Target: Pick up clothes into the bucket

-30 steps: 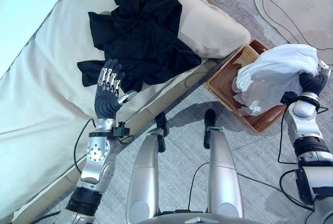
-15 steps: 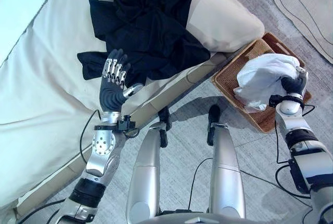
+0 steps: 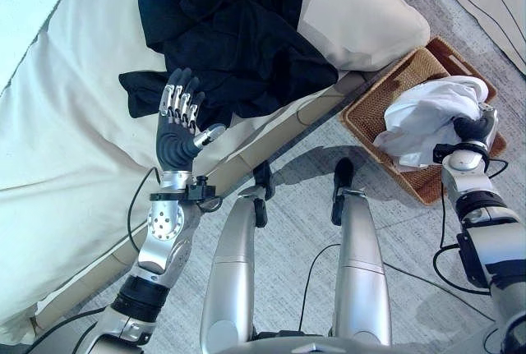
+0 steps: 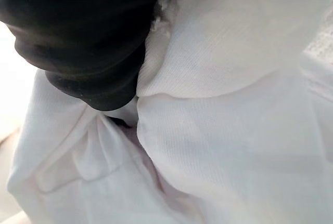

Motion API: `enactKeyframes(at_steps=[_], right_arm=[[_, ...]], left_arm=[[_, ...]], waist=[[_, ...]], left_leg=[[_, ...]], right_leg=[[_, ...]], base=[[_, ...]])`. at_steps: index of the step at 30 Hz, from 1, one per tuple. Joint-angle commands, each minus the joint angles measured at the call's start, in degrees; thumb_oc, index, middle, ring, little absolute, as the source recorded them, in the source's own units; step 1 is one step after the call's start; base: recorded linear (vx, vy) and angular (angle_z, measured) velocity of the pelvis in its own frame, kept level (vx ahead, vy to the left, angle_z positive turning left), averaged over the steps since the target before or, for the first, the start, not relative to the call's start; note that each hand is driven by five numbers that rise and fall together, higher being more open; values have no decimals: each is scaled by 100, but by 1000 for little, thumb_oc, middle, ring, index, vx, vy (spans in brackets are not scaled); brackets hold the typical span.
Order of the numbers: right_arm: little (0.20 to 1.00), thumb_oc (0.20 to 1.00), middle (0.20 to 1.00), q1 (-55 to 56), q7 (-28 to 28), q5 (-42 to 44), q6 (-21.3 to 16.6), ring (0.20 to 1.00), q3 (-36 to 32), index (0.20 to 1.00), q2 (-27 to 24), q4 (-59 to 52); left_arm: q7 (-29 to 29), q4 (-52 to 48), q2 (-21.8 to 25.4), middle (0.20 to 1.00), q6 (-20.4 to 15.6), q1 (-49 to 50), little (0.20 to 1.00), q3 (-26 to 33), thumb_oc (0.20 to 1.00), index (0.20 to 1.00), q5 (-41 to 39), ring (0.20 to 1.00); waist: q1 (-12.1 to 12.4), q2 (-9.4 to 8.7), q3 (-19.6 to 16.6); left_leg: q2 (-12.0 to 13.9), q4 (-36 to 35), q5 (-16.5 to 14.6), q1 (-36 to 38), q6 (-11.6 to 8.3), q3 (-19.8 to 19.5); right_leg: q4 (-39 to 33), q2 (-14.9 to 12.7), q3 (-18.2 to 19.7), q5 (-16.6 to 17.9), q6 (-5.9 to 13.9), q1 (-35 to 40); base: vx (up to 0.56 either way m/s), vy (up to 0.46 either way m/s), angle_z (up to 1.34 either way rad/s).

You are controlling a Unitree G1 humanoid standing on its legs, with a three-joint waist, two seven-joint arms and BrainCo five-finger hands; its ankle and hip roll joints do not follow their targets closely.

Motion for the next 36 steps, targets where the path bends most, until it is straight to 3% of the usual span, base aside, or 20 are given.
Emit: enactKeyframes(at_steps=[1, 3, 5, 6, 10, 12, 13, 14, 21, 29, 34, 36], right_arm=[[200, 200, 200, 67, -290, -56, -42, 200, 209, 200, -530, -71], [200, 200, 200, 59, -287, -48, -43, 200, 207, 200, -538, -65], [586, 586, 586, 65, -230, -42, -18, 586, 218, 586, -534, -44], [1000, 1000, 1000, 47, -191, -11, 10, 1000, 212, 1000, -507, 15], [1000, 1000, 1000, 22, -172, 51, 30, 1000, 189, 1000, -427, 101], [1000, 1000, 1000, 22, -145, 137, 8, 1000, 152, 1000, -332, 81], [1000, 1000, 1000, 24, -145, 136, 10, 1000, 155, 1000, -328, 85], [1000, 1000, 1000, 22, -150, 166, -6, 1000, 124, 1000, -286, 84], [1000, 1000, 1000, 244, -107, 342, -145, 1000, -27, 1000, -126, -130], [1000, 1000, 1000, 1662, -38, 348, -549, 1000, -510, 1000, 527, -1742], [1000, 1000, 1000, 2785, 190, 445, -832, 1000, -832, 1000, 1373, -3050], [1000, 1000, 1000, 2989, 301, 414, -854, 1000, -798, 1000, 1468, -3301]], left_arm=[[45, -595, -57, 1000, -386, 344, 1000, 251, 1000, 1000, 60, 1000], [51, -583, -49, 1000, -391, 324, 1000, 262, 1000, 1000, 62, 1000], [46, -580, -50, 1000, -384, 317, 1000, 266, 1000, 1000, 70, 1000], [39, -560, -63, 1000, -372, 305, 1000, 254, 1000, 1000, 67, 1000], [40, -506, -74, 1000, -350, 270, 1000, 271, 1000, 1000, 47, 1000], [47, -471, -72, 1000, -359, 221, 1000, 324, 1000, 1000, 37, 1000], [46, -467, -72, 1000, -357, 224, 1000, 324, 1000, 1000, 35, 1000], [58, -440, -82, 1000, -367, 217, 1000, 363, 1000, 1000, 34, 1000], [48, -271, -117, 1000, -385, 127, 1000, 433, 1000, 1000, 61, 1000], [43, 316, -179, 1000, -394, 127, 1000, 584, 1000, 1000, 188, 1000], [243, 1355, -173, 1000, -143, 151, 1000, 491, 1000, 1000, 882, 1000], [247, 1514, -190, 1000, -101, 167, 1000, 498, 1000, 1000, 914, 1000]], waist=[[-187, 102, -377], [-189, 100, -378], [-189, 91, -381], [-190, 87, -388], [-196, 75, -408], [-227, 56, -396], [-213, 63, -422], [-230, 56, -404], [-278, -21, -393], [-368, -238, -563], [-363, -391, -614], [-366, -417, -636]], left_leg=[[-208, 512, -719, -178, 171, -275], [-200, 488, -709, -176, 170, -273], [-198, 455, -701, -159, 171, -272], [-198, 402, -684, -132, 173, -262], [-188, 280, -650, -62, 177, -265], [-179, 26, -398, 12, 216, -194], [-177, 41, -568, 89, 175, -247], [-170, -124, -340, 106, 211, -193], [-148, -701, -111, 593, 161, -226], [-120, -1571, 170, 1776, 22, -423], [-69, -2310, 386, 2996, -26, -573], [-57, -2433, 426, 3193, -37, -597]], right_leg=[[-343, 36, -175, 359, 106, 43], [-358, 38, -172, 369, 109, 31], [-379, 43, -163, 382, 112, 42], [-426, 47, -172, 399, 113, 60], [-524, 53, -191, 430, 123, 110], [-809, 18, -245, 691, 108, 182], [-751, 42, -219, 522, 149, 237], [-953, 15, -253, 752, 125, 268], [-1502, 16, -366, 958, 187, 745], [-2303, -7, -627, 1165, 294, 2021], [-3001, -71, -949, 1320, 383, 3366], [-3128, -71, -984, 1337, 388, 3589]], base=[[0, 0, 0], [0, 0, 0], [0, 0, 0], [0, 0, 0], [0, 0, 0], [-45, 4, 0], [-89, 11, -4], [-4, 0, -6], [-7, -16, -5], [55, -52, 5], [125, -54, 10], [120, -26, 16]])
